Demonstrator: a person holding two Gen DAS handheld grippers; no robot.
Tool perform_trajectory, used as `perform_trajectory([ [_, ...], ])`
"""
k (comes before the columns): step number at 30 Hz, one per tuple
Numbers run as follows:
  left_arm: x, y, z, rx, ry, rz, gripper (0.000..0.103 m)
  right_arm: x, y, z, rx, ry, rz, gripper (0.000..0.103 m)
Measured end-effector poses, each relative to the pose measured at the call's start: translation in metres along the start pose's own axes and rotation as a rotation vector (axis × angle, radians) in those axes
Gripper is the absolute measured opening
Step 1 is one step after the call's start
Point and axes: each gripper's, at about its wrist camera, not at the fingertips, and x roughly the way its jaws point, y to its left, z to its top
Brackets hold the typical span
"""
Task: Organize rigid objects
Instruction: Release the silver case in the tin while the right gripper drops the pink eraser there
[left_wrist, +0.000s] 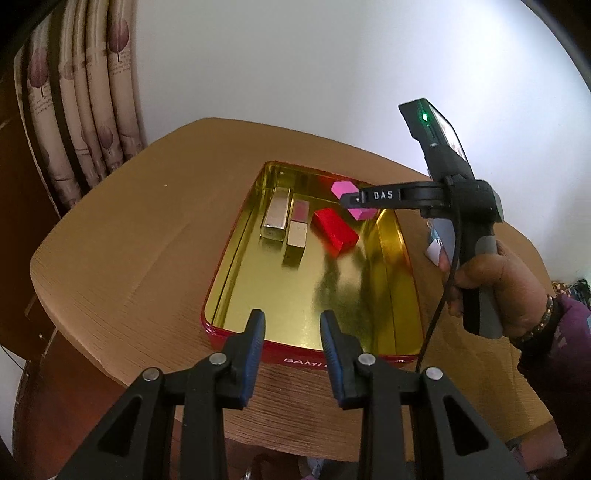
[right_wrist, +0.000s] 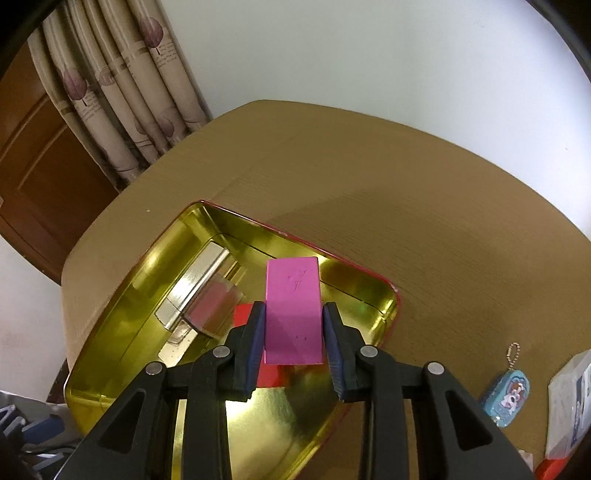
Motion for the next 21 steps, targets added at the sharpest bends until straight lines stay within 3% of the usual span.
perform_trajectory([
  [6,0.001,-0.003,-0.001,0.016,-0.004,0.007,0.031,-0.004,0.001,-0.001,0.002,-0.022,-0.012,0.037],
  [12,0.004,-0.014,-0.005,0.055,0.002,0.012,0.031,-0.061,-0.018,-0.028,0.078,-0.190,0.026,0.038],
  [17,0.004,-0.031,-0.013,0.127,-0.005,0.026,0.031,-0.115,-0.049,-0.079,0.114,-0.271,-0.085,0.045],
  [21,0.002,-0.051,-0.019,0.192,-0.004,-0.003,0.031,-0.163,-0.107,-0.136,0.234,-0.305,-0.223,0.058],
])
